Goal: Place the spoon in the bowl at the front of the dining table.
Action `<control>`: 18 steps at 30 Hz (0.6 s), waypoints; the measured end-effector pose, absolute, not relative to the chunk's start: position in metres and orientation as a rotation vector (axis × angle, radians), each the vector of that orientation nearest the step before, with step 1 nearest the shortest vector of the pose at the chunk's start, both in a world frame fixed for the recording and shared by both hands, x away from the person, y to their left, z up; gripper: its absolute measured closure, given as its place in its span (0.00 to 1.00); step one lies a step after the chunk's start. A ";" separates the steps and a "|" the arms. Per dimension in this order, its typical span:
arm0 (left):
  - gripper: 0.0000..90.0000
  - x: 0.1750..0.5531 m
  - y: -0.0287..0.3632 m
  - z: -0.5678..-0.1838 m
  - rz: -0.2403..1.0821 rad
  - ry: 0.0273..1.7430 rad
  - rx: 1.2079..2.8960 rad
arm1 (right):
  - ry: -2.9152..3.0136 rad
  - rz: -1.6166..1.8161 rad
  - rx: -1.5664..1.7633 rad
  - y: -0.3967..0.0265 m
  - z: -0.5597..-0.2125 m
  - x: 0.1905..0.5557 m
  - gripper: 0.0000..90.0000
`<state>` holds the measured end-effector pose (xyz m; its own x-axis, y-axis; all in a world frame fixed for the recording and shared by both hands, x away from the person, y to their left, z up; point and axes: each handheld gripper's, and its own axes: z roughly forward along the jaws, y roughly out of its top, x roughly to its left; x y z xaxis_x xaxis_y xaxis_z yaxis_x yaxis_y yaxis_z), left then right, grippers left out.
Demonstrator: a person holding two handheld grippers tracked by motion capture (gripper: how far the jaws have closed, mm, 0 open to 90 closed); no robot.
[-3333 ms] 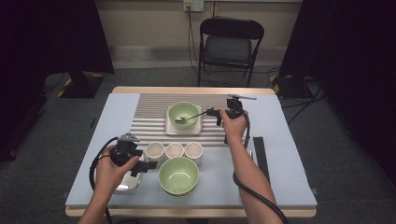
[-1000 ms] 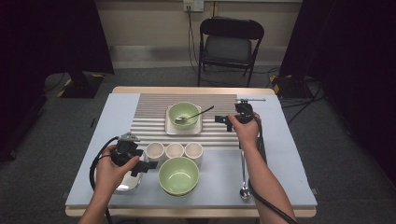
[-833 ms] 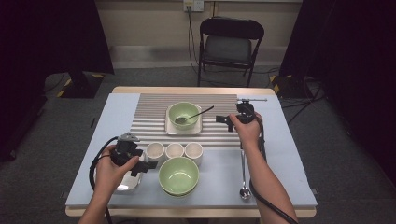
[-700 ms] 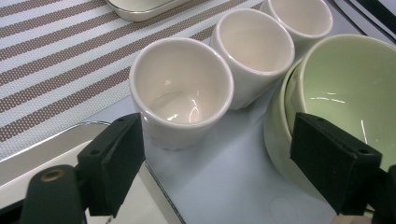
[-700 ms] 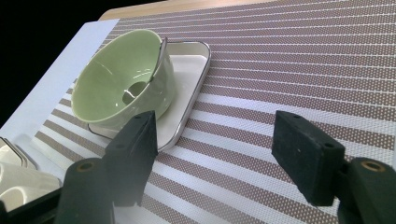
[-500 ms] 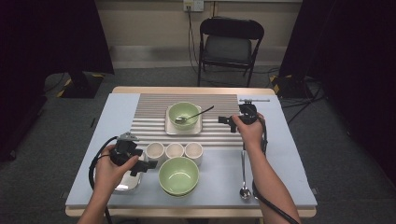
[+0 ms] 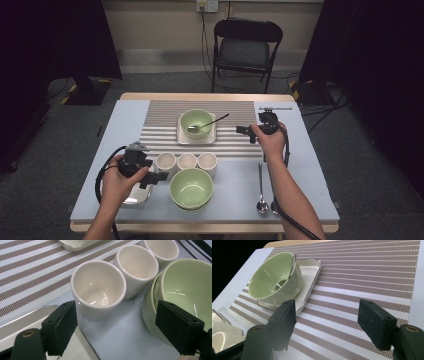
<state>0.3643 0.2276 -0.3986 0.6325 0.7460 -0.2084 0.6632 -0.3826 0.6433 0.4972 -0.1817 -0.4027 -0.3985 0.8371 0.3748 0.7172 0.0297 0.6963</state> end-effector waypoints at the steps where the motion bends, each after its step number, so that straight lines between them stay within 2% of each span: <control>1: 0.20 0.364 0.228 -0.398 0.152 1.098 2.142 | 2.151 1.308 1.638 -0.182 -0.403 0.497 0.34; 18: 0.20 0.365 0.224 -0.400 0.141 1.089 2.147 | 2.155 1.304 1.621 -0.189 -0.399 0.492 0.34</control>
